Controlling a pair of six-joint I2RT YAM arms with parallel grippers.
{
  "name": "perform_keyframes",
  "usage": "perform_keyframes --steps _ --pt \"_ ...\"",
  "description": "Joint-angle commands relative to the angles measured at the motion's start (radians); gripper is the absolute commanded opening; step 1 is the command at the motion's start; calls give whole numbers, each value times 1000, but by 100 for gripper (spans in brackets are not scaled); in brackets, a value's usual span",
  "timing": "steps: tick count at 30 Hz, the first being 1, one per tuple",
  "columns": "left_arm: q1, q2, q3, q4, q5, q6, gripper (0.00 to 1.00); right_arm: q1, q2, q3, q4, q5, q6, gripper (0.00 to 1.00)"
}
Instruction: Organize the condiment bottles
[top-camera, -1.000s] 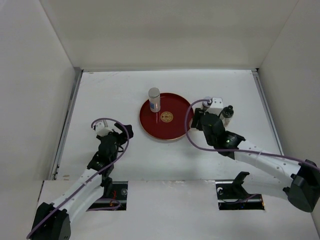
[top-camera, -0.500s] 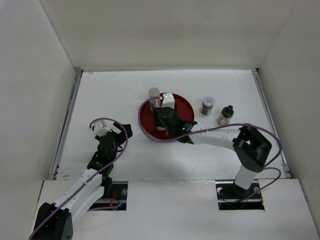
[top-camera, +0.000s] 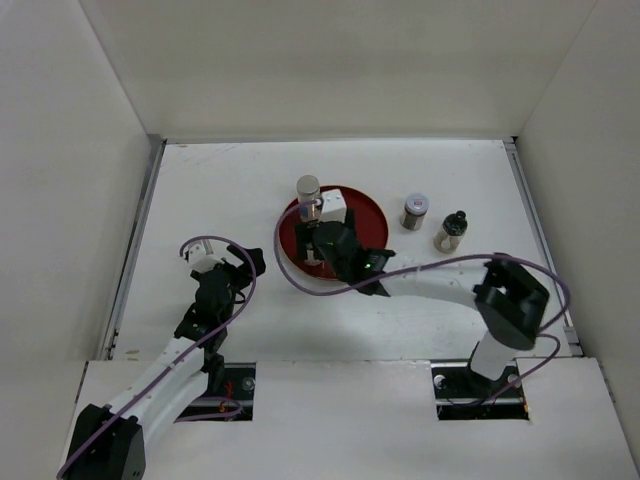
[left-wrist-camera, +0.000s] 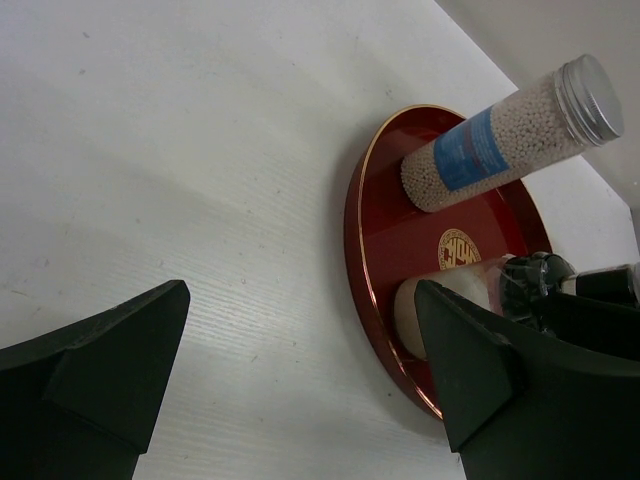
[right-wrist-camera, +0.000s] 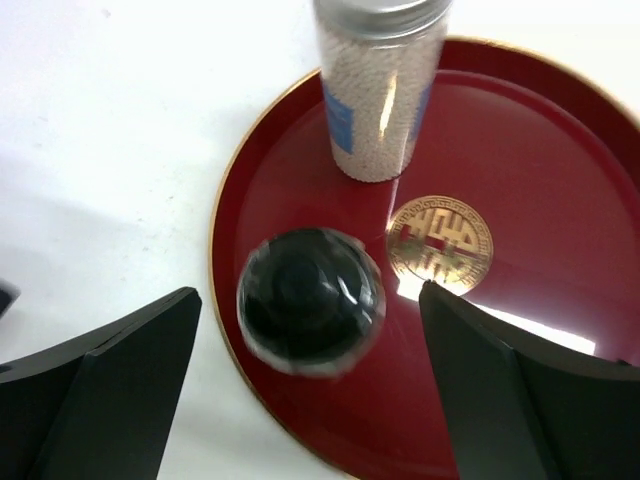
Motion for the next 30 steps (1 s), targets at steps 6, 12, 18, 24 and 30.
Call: perform_keyframes --steps 6,12,18,24,30 --pt "-7 -18 -6 37 1 -5 100 -176 -520 -295 99 33 1 99" --pt "-10 14 1 47 1 1 100 -451 -473 -280 -13 28 9 100" --pt "-8 23 1 48 1 1 100 -558 -280 -159 -40 2 -1 100" --pt "-11 38 3 51 1 3 100 -608 -129 -80 -66 -30 12 100" --pt "-14 43 3 51 -7 4 100 -635 -52 -67 -56 -70 59 93"
